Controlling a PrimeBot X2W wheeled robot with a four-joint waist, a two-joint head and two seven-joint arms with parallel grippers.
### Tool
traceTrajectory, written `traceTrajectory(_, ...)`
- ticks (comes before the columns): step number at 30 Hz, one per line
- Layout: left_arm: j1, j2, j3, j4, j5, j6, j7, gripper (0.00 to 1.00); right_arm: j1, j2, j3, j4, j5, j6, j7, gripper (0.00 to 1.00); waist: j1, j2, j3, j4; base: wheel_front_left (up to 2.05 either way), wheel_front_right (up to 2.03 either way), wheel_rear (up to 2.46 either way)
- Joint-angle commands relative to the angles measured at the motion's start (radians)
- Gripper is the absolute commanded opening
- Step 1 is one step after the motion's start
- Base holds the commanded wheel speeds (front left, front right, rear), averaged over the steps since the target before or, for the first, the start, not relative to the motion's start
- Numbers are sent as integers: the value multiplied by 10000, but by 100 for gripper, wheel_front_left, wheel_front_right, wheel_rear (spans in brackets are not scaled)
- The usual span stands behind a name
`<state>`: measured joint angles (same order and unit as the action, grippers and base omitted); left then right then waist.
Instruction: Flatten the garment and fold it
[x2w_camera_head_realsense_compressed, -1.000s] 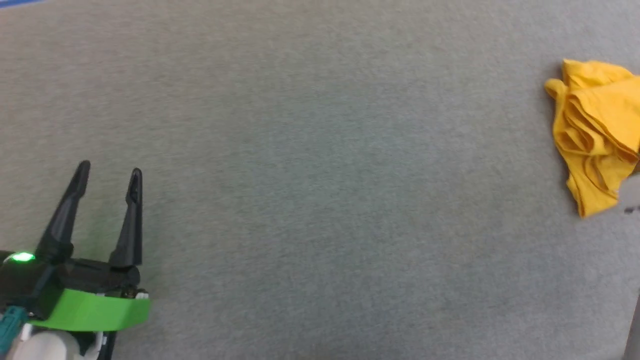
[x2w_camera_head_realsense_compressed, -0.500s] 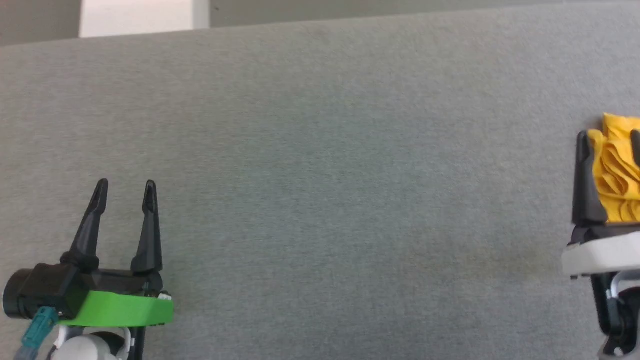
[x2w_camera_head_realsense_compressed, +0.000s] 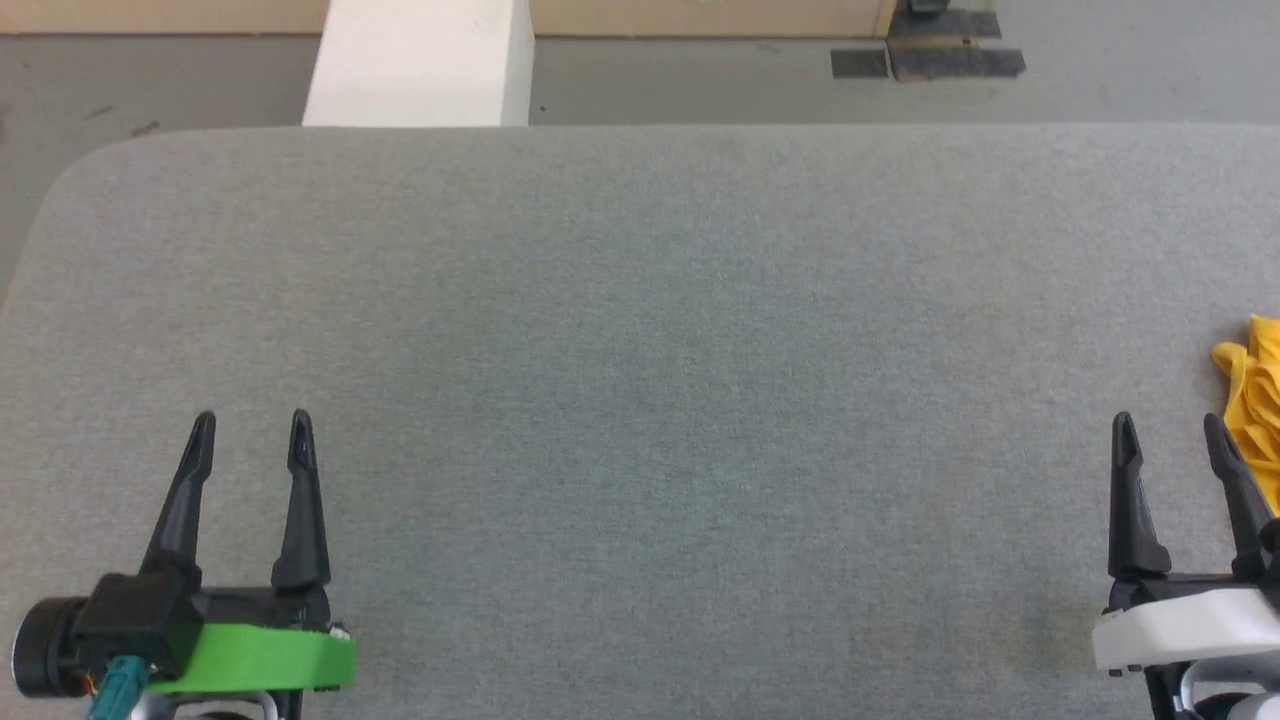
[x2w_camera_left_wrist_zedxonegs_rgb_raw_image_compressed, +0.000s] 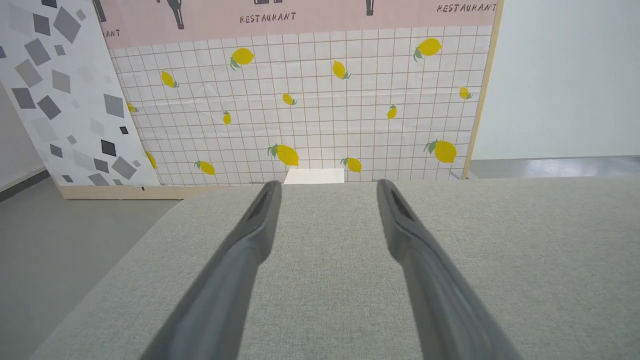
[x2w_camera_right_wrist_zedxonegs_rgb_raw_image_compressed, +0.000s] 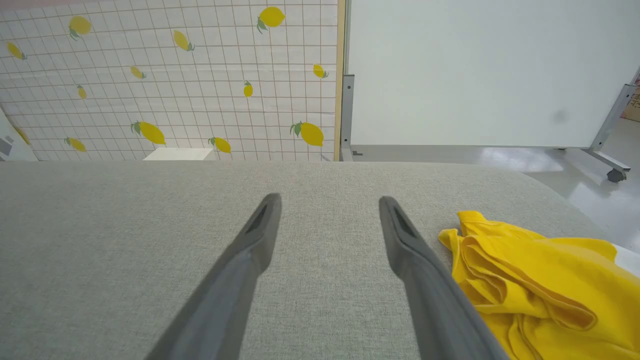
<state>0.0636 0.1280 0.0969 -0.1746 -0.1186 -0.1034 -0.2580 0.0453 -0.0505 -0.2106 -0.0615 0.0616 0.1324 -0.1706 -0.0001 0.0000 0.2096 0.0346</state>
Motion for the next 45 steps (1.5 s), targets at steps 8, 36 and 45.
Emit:
traceTrajectory(8,200,-357,3,468,378,-106,-37,100,-152,2,-280,682,-382,-17,-665,100,1,0,-441,10,0,0,0)
traceTrajectory(36,361,117,-649,1083,-281,-271,-38,100,-346,3,-158,1213,-110,-17,-911,100,1,0,-540,-387,0,0,0)
traceTrajectory(45,311,41,-658,1019,-312,-190,30,0,-253,2,-158,1246,-166,2,-833,0,1,0,-533,-385,0,0,0)
